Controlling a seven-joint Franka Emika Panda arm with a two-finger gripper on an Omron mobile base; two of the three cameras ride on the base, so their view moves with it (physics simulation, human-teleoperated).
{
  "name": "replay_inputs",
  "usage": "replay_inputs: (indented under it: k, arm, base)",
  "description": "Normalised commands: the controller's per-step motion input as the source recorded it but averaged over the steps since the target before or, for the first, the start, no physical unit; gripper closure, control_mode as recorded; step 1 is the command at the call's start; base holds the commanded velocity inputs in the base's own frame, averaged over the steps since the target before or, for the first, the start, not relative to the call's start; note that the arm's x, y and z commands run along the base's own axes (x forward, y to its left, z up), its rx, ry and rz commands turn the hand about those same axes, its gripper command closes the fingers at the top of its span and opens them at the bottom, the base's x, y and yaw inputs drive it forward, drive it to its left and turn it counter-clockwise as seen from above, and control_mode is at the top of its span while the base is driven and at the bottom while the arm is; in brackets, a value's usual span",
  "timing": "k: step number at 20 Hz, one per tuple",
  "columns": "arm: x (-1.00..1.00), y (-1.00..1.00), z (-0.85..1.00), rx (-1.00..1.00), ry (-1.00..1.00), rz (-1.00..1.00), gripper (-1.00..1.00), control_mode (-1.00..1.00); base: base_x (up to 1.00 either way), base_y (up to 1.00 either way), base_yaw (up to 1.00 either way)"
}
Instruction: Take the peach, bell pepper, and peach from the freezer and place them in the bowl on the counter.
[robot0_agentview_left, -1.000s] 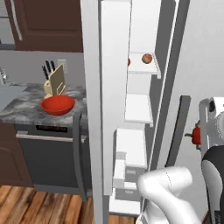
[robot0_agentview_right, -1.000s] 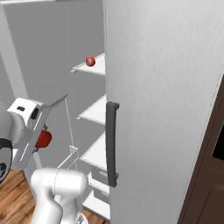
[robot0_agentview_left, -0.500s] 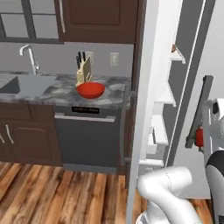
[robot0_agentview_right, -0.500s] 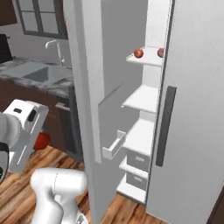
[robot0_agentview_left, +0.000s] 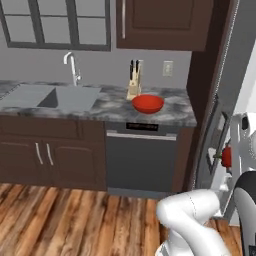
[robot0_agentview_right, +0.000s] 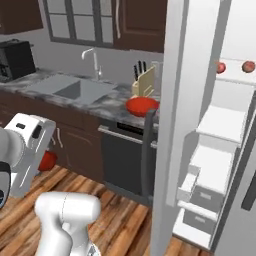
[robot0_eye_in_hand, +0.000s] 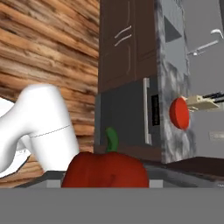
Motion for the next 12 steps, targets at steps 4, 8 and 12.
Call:
replay_inputs:
  k: [4, 8, 12]
  arm:
    - [0.00, 0.00, 0.00, 0.00, 0.00, 0.00, 1.00, 1.00]
    - [0.00, 0.00, 0.00, 0.00, 0.00, 0.00, 1.00, 1.00]
    - [0.00, 0.00, 0.00, 0.00, 0.00, 0.00, 1.00, 1.00]
  base:
    - [0.41, 1.00, -0.11]
    - [0.88, 1.00, -0.28]
    - [0.95, 0.92, -0.45]
